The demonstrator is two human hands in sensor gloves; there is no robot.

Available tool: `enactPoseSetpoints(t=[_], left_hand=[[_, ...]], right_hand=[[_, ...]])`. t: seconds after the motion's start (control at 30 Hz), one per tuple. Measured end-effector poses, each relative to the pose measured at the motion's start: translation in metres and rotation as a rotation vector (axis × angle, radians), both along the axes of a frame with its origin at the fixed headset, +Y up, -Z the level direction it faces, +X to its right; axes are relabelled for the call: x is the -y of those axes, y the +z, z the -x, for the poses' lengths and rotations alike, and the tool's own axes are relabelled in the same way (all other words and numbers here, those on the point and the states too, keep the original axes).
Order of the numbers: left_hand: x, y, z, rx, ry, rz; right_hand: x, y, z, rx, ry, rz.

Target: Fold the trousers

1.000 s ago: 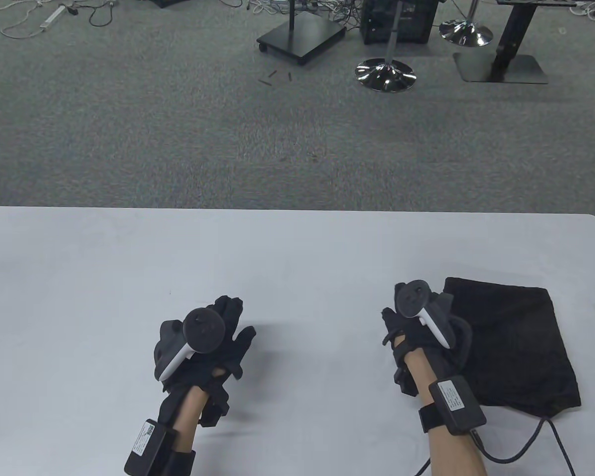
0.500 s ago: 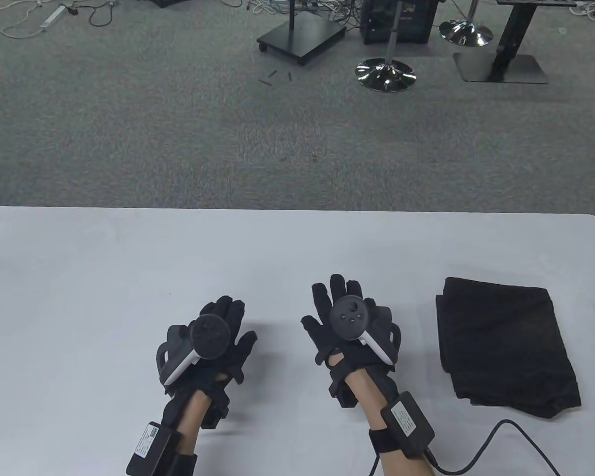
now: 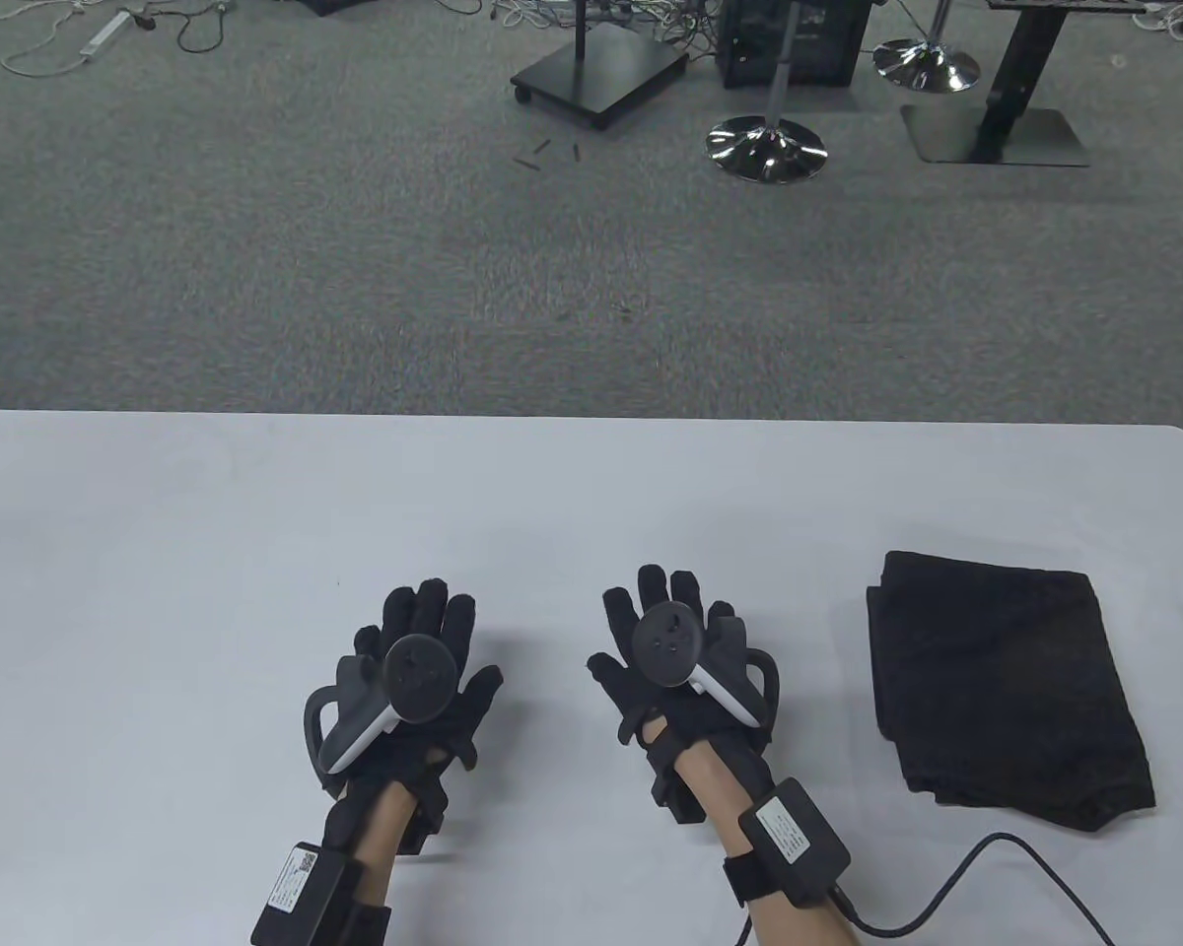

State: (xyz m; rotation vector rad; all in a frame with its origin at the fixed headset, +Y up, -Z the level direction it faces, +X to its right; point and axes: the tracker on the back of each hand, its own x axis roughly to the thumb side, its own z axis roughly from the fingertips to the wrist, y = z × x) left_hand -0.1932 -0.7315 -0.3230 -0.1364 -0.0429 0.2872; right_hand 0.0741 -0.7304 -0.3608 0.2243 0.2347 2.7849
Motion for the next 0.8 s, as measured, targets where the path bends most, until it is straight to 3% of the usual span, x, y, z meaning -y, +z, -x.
enactPoseSetpoints(t=[0.8], left_hand=[[-0.0008, 0.0001, -0.0032, 0.007, -0.034, 0.012]], right_hand=[[0.0069, 0.0008, -0.0003, 0.009, 0.021, 0.035]])
